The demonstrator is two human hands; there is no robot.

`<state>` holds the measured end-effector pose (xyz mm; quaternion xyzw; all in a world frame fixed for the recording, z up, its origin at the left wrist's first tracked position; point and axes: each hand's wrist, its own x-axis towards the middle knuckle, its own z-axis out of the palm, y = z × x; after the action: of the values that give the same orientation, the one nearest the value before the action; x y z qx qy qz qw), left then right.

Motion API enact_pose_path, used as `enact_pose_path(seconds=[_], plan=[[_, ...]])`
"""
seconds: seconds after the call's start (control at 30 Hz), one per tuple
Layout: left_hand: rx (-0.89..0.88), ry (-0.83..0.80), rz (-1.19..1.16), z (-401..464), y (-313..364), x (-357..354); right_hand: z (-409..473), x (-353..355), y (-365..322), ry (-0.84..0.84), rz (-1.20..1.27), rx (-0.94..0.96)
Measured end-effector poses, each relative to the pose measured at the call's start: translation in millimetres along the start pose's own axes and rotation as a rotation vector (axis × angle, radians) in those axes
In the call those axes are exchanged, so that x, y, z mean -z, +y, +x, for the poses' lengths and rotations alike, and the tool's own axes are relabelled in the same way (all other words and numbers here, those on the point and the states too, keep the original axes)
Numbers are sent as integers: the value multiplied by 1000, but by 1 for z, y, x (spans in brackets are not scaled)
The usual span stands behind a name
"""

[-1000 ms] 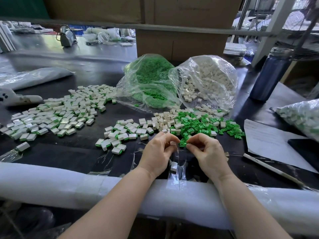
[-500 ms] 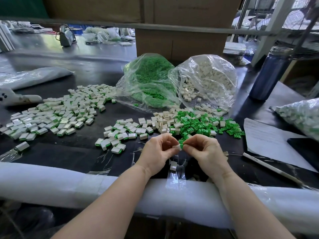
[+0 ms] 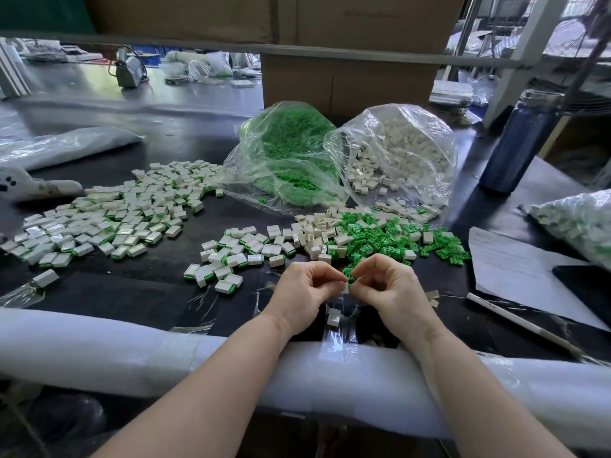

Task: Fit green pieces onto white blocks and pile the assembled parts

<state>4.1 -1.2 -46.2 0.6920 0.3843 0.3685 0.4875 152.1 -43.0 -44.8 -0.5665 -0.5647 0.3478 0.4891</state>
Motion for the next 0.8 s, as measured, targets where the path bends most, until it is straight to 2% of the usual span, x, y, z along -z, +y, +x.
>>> enact_pose_path(seconds=[0.47,0.7,0.8], plan=[[-32,-69,140,-2,-1,-1,1,2,5,-88,-20,6],[-26,-40,12,-2,1,-1,2,2,4,44,90,-19],[-32,-34,38,-1,-2,-1,2,3,4,64,138,-49]])
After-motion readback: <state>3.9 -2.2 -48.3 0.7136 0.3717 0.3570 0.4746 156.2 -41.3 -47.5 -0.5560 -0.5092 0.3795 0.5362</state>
